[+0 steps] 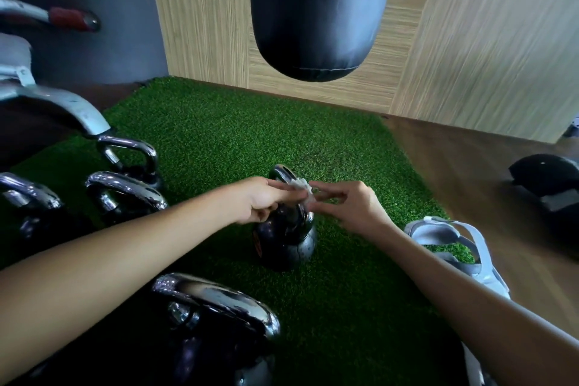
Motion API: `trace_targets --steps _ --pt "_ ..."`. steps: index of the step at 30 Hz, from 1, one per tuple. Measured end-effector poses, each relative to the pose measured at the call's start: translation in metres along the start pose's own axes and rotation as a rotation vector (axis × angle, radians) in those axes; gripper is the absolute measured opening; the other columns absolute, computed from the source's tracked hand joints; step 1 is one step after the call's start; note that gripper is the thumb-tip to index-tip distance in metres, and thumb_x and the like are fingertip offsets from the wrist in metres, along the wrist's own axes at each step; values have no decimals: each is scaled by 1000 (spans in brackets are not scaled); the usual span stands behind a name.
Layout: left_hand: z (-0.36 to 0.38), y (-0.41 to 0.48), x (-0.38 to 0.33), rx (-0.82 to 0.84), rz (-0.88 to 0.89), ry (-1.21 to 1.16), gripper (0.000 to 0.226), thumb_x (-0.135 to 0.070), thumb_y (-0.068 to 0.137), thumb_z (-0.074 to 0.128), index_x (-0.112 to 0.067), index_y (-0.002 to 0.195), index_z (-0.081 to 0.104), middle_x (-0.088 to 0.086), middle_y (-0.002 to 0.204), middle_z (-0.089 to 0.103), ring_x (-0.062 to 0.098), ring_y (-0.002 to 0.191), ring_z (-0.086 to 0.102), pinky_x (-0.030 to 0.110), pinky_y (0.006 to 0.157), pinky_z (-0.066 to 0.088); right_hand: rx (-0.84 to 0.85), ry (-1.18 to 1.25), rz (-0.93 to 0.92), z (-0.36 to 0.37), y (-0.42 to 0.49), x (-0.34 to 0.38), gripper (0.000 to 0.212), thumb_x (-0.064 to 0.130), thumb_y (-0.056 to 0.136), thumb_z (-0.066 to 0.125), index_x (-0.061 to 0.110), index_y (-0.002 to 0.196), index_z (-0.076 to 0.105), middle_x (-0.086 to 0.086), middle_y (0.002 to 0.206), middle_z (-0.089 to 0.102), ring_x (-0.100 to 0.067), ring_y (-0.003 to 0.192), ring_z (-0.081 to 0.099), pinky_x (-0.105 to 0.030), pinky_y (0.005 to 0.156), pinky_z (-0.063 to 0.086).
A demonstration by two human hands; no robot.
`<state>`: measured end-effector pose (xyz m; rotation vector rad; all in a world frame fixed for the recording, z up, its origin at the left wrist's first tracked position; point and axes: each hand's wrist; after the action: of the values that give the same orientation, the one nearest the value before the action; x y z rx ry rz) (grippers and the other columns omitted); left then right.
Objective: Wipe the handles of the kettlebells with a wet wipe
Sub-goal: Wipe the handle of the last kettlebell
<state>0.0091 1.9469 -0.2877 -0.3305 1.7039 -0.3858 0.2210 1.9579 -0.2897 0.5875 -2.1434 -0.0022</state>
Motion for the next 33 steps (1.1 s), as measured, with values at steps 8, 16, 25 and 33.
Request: trace_targets --steps 8,16,25,33 --pt "16 5 -12 -124 71 161 27 -22 79 86 -31 104 79 -5 105 69 11 86 60 26 69 49 -199 166 152 -16 -11 -13 14 16 82 82 18 96 81 14 65 73 1 38 50 -11 38 35" --pt "68 40 0 -553 95 587 149 -69 50 89 -28 162 1 7 159 35 30 134 50 47 100 54 -334 35 290 -27 -18 -49 12 30 76 88 31 87 82 15 71 74 9 40 50 -8 41 32" --pt "62 52 5 -608 51 378 91 -42 68 93 -21 144 46 6 122 69 25 94 68 29 67 54 -321 52 331 -18 -10 -63 12 30 75 88 37 76 78 15 75 76 -17 79 74 -33 70 59" --pt "14 53 18 -340 206 515 114 -32 70 92 -30 161 24 -1 145 56 14 110 57 22 79 49 -292 100 351 -8 -11 -77 11 28 76 87 35 78 78 17 73 74 -2 57 56 -13 47 41"
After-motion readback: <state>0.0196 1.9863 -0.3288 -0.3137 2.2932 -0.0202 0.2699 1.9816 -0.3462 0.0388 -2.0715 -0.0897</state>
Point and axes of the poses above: each hand's wrist, its own y-axis towards the middle knuckle, its own z-axis out of the palm, x = y × z
